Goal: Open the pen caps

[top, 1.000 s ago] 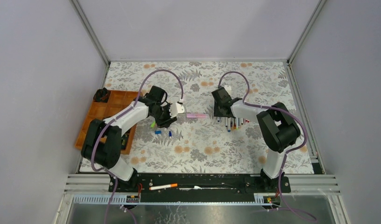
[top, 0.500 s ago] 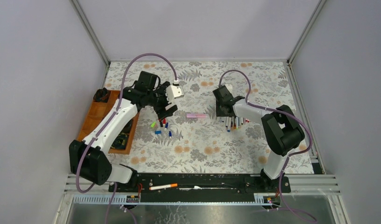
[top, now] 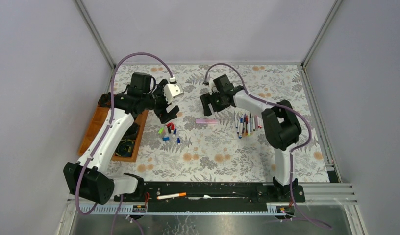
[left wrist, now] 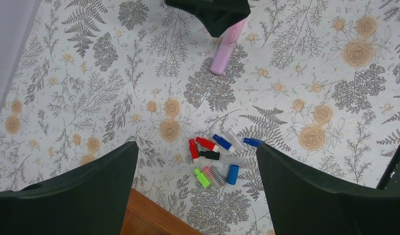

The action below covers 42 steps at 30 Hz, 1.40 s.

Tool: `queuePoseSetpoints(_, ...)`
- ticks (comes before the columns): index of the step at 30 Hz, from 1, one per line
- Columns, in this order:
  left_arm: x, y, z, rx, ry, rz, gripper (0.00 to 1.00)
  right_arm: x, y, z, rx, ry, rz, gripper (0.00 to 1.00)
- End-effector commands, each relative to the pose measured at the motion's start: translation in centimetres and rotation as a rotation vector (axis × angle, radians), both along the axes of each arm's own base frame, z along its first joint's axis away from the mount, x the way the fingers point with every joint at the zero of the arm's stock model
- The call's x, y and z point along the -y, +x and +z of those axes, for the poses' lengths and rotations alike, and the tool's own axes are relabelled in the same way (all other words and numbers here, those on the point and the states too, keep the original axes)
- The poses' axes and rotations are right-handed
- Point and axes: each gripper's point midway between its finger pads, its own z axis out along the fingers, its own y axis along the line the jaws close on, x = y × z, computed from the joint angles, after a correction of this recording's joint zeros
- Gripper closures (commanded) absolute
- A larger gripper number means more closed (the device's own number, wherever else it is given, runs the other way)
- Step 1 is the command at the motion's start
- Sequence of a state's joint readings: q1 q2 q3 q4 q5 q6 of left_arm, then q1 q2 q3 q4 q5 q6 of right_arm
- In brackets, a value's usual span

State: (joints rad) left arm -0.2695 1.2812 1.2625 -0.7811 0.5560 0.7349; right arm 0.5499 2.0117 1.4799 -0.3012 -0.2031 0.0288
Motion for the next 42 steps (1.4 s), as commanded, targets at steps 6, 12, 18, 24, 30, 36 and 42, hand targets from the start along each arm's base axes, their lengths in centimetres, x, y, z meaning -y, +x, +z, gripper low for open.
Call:
queuePoseSetpoints(6, -0.2, -1.1, 1.2, -0.015, -0.033, -0.014, 0.02, -0.9, -3.1, -3.9, -0.108, -0.072, 0.251, 0.11)
queuePoseSetpoints(12, -0.3, -0.7, 1.2, -0.022, -0.031, -0.003, 0.02, -1.3, -6.2, -5.8, -0.128, -0.104, 0.318, 0.17)
queuePoseSetpoints(18, -0.3, -0.8, 1.2, -0.024, -0.032, -0.008, 0.02, -1.2, -8.0, -6.5, -0.111, -0.117, 0.309, 0.23)
queuePoseSetpoints(24, -0.2, -1.0, 1.2, -0.029, -0.037, -0.011, 0.02, -0.9, -8.7, -7.2, -0.094, -0.176, 0.272, 0.41)
queuePoseSetpoints(30, -0.2, -1.6, 0.7, -0.028, -0.033, -0.037, 0.02, -0.1, -9.4, -8.2, -0.056, -0.218, 0.240, 0.68)
queuePoseSetpoints(36, -0.3, -3.0, -0.9, -0.039, -0.011, -0.101, 0.01, -0.1, -10.0, -8.3, -0.078, -0.199, 0.211, 0.68)
queuePoseSetpoints(42, -0.2, -5.0, -3.5, -0.069, 0.016, -0.216, 0.02, -1.5, -10.8, -6.0, -0.089, -0.095, 0.213, 0.91)
